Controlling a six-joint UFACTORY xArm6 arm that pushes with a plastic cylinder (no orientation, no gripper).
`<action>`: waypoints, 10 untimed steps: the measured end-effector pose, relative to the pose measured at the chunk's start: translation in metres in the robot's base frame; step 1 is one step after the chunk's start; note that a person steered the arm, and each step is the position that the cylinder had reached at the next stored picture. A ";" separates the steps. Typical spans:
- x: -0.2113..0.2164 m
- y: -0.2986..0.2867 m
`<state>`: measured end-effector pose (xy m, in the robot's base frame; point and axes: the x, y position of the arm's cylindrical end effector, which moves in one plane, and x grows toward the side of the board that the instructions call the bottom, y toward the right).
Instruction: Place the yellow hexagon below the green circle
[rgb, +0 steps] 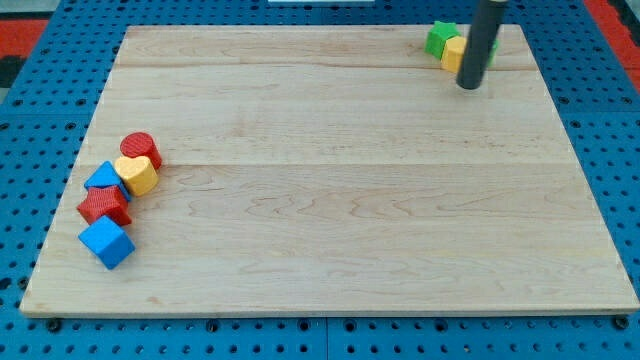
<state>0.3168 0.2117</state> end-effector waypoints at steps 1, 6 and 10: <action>-0.008 0.083; -0.086 -0.036; 0.008 -0.113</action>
<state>0.3249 0.0988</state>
